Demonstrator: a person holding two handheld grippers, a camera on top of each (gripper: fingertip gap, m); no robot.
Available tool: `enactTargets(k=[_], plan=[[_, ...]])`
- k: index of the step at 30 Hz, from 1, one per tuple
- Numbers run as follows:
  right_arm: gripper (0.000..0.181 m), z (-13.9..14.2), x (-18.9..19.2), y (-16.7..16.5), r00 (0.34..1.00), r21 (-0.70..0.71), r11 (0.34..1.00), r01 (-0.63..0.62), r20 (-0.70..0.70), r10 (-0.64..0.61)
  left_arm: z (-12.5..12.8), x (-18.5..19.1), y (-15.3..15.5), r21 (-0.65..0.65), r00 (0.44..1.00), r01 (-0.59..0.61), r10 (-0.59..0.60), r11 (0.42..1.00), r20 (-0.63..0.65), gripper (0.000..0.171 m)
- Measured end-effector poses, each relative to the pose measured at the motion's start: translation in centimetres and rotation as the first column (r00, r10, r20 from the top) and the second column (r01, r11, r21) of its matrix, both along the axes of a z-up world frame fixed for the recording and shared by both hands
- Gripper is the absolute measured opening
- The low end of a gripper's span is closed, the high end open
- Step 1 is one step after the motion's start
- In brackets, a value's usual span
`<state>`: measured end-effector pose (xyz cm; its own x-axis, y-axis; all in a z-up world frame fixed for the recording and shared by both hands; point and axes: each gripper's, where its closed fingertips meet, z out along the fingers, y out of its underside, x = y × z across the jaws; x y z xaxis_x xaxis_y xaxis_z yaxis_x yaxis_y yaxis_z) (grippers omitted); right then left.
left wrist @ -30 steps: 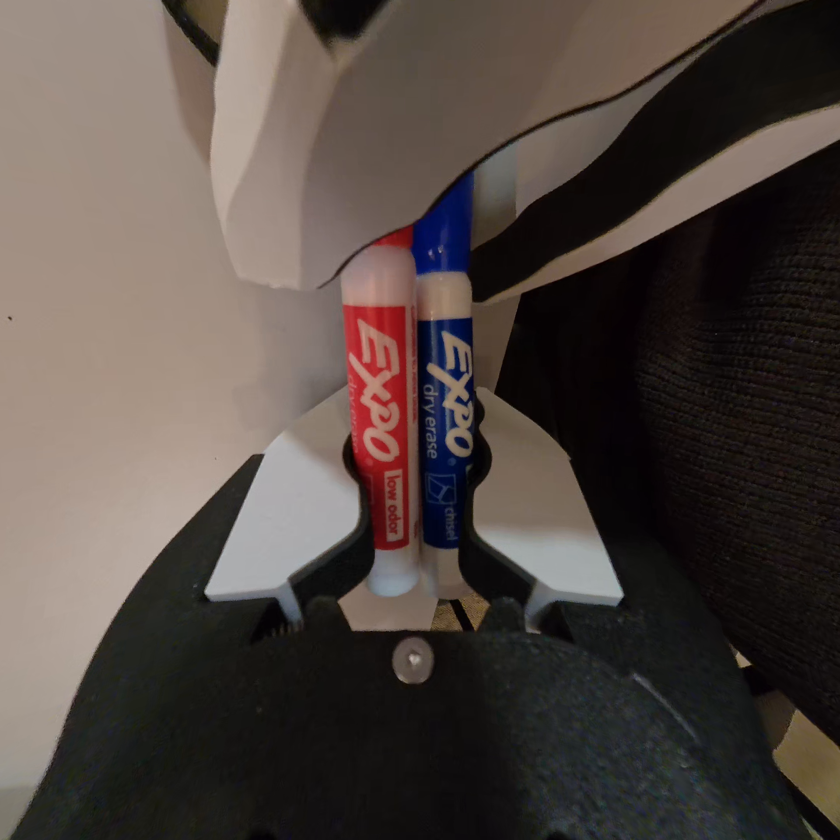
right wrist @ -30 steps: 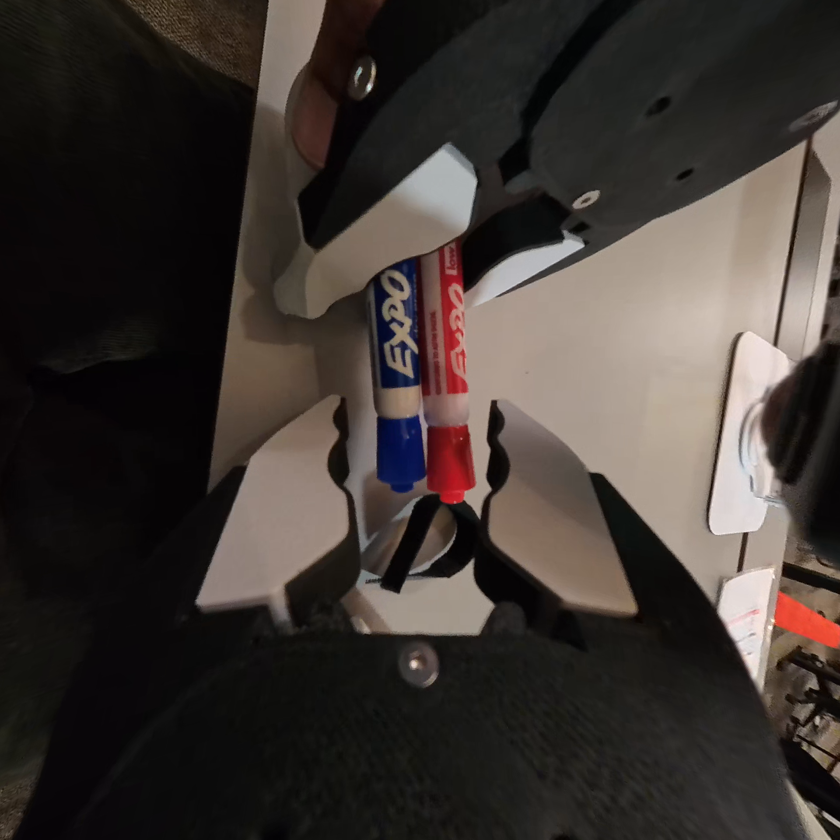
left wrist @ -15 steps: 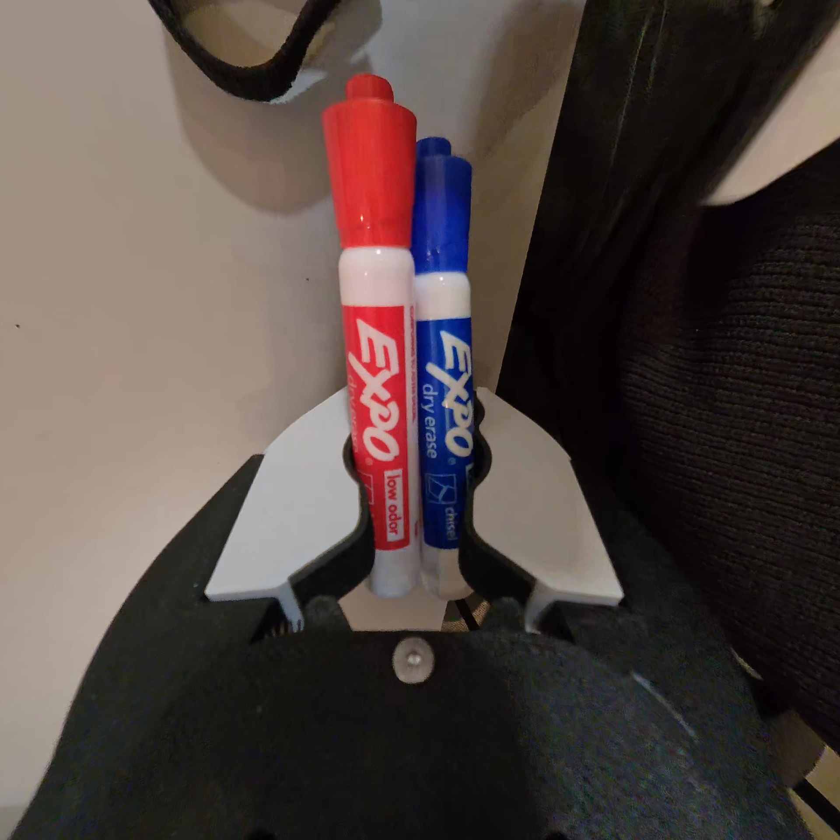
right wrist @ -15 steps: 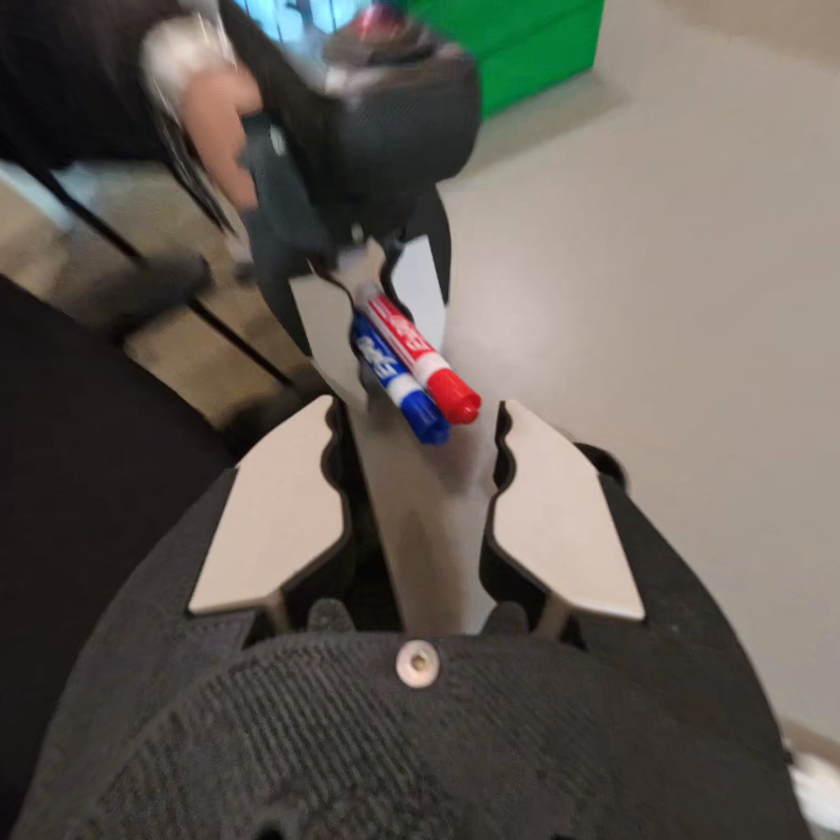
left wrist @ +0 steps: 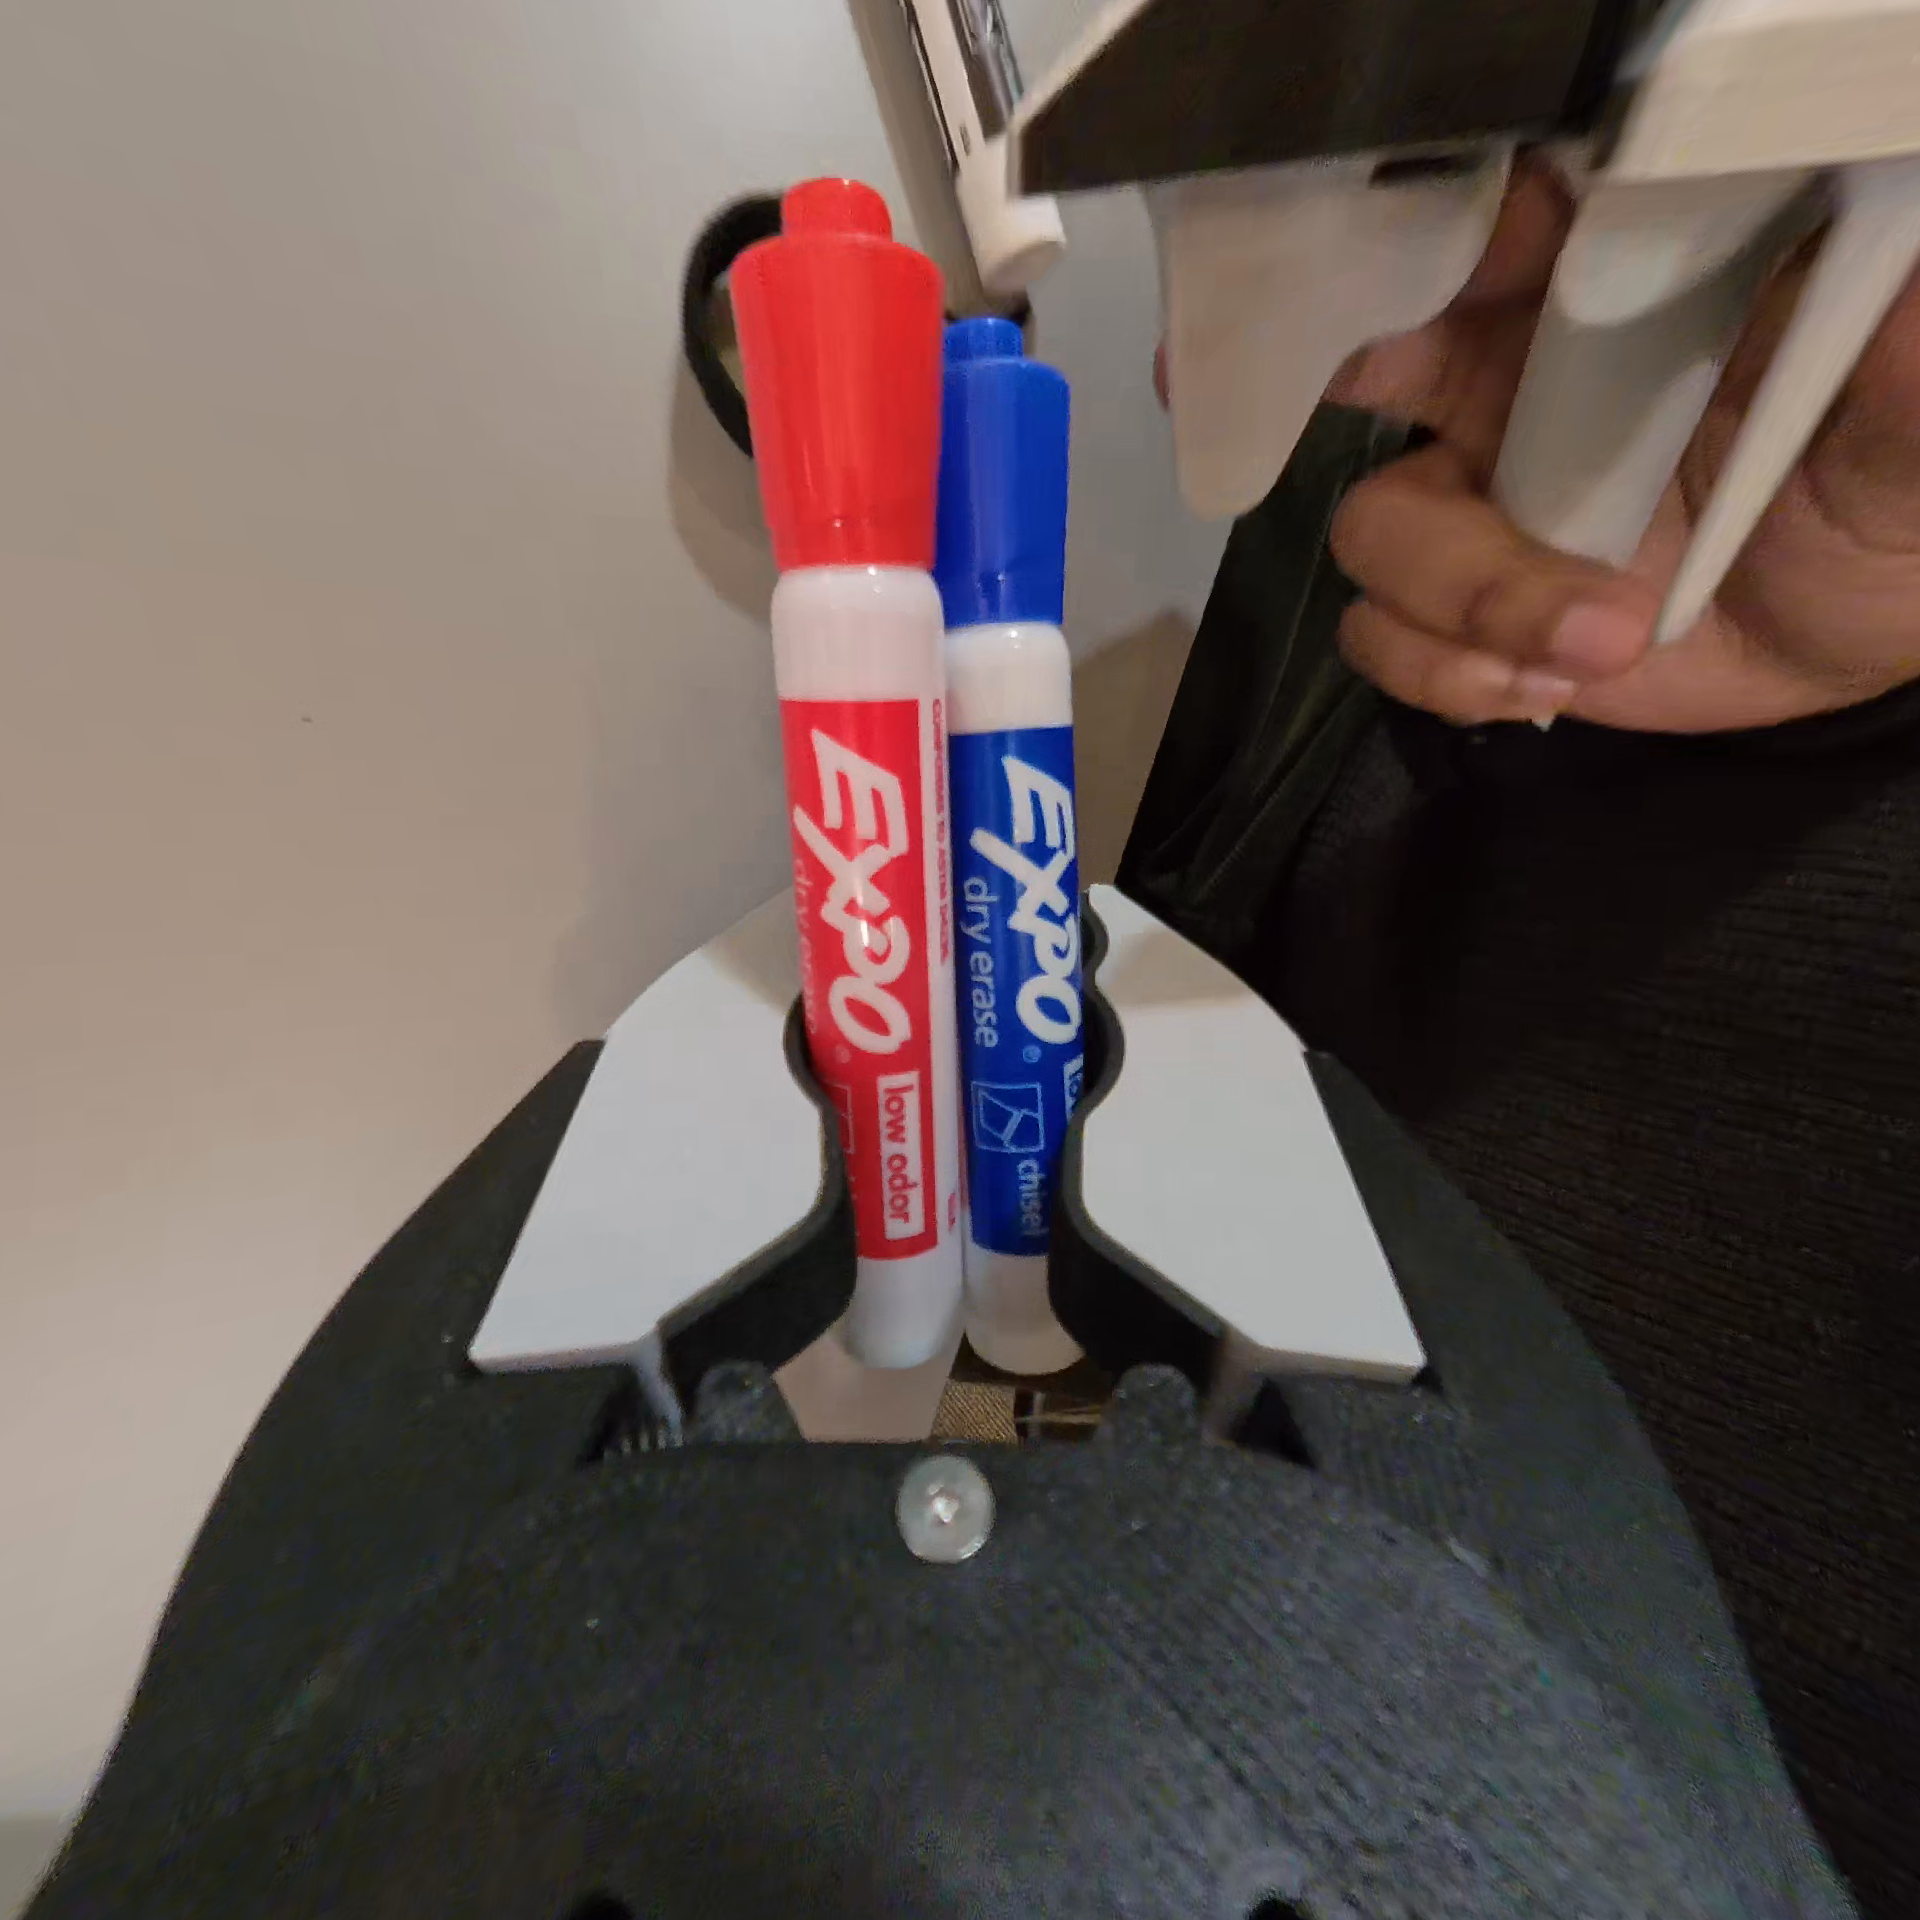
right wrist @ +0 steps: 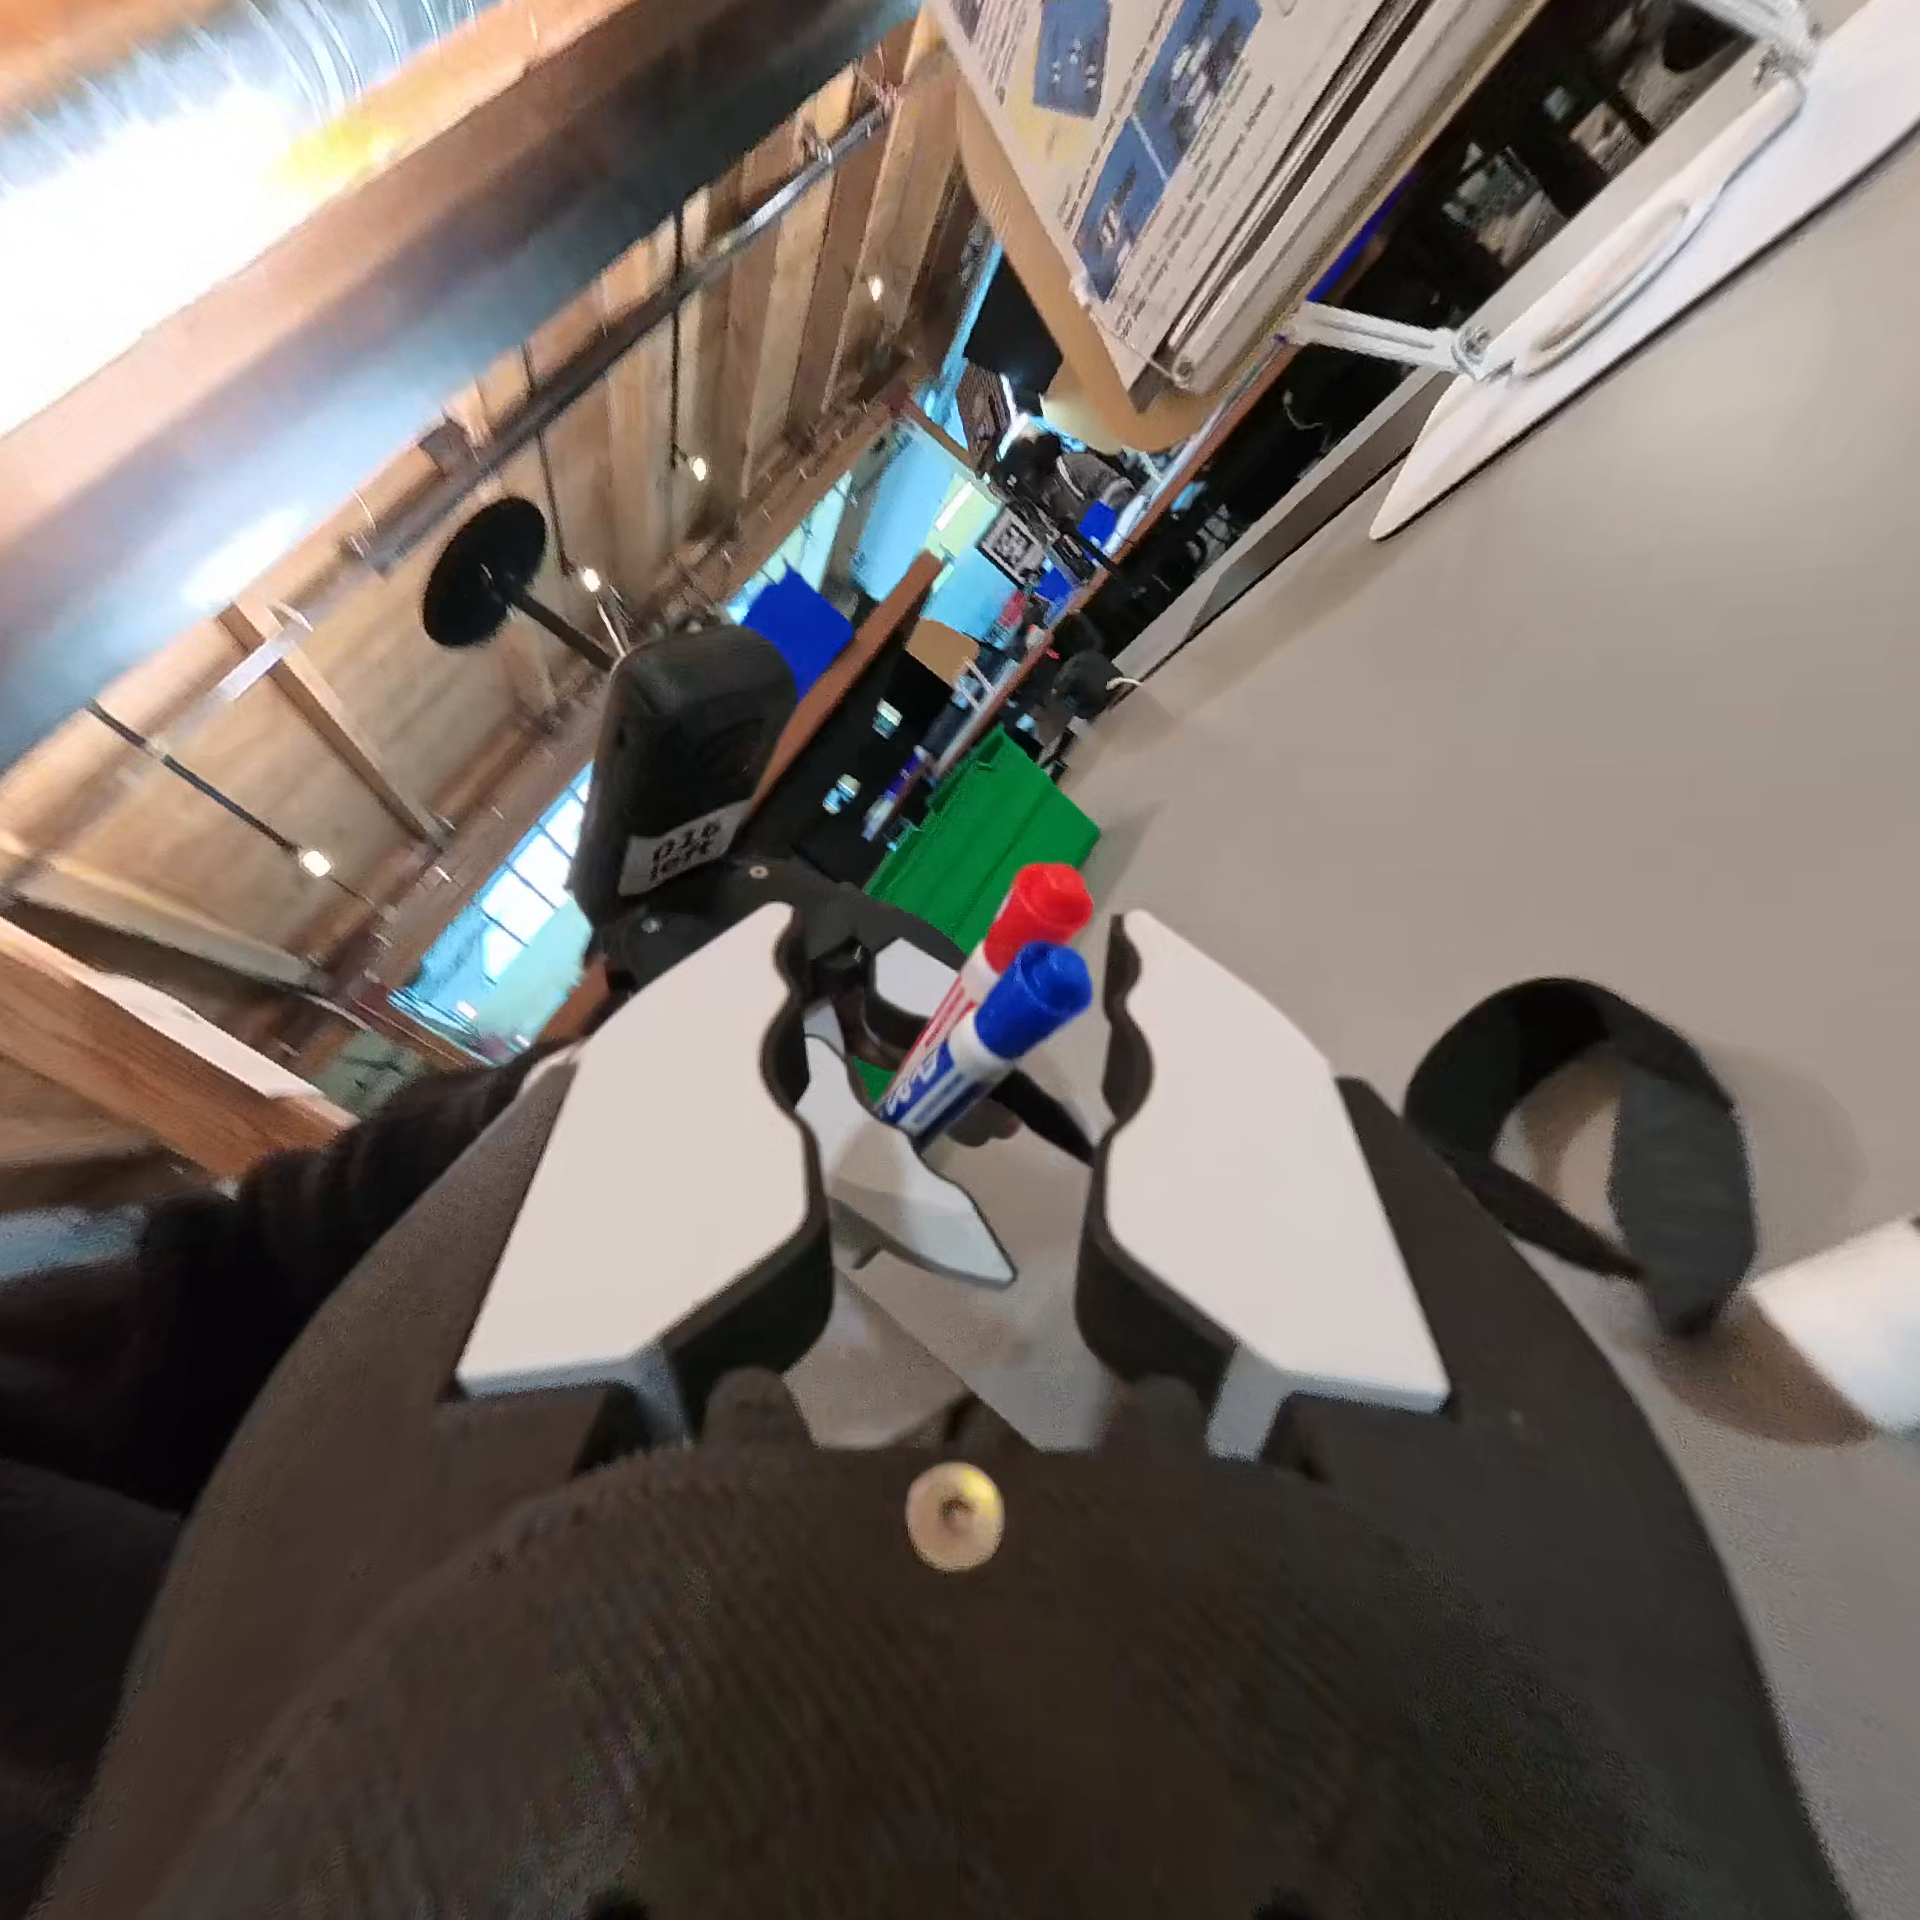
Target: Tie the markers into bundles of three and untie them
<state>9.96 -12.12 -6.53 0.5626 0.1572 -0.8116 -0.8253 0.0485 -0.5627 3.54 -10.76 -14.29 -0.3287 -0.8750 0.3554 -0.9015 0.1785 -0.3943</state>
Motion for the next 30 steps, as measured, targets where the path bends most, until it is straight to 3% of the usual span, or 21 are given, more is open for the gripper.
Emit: enactTargets(k=[5, 9, 13, 20, 30], plan=[[0.052, 0.1, 0.5, 0.9, 0.979, 0.031, 0.999, 0.004, -0.206, 0.003, 1.8, 0.9, -0.2, 0.024, 0.998, -0.024, 0.022, 0.999, 0.057, 0.045], [0.051, 0.6, -0.4, 1.8, 0.958, 0.064, 0.997, -0.044, -0.280, 0.061, 2.0, 1.1, -1.2, 0.029, 0.999, -0.011, 0.010, 1.000, 0.051, 0.045], [0.048, 0.5, -0.6, 1.9, 0.955, 0.071, 0.995, -0.072, -0.284, 0.089, 1.8, 0.9, -2.1, 0.033, 0.999, 0.010, -0.012, 0.999, 0.038, 0.045], [0.021, 0.2, -1.0, 2.0, 0.936, 0.092, 0.991, -0.097, -0.331, 0.123, 1.5, 0.8, -2.8, 0.058, 0.999, 0.026, -0.028, 0.998, 0.031, 0.045], [0.018, 0.0, -1.1, 1.9, 0.949, 0.050, 0.996, -0.072, -0.302, 0.084, 0.9, 0.8, -2.7, 0.101, 0.999, 0.027, -0.029, 0.995, 0.023, 0.045]])
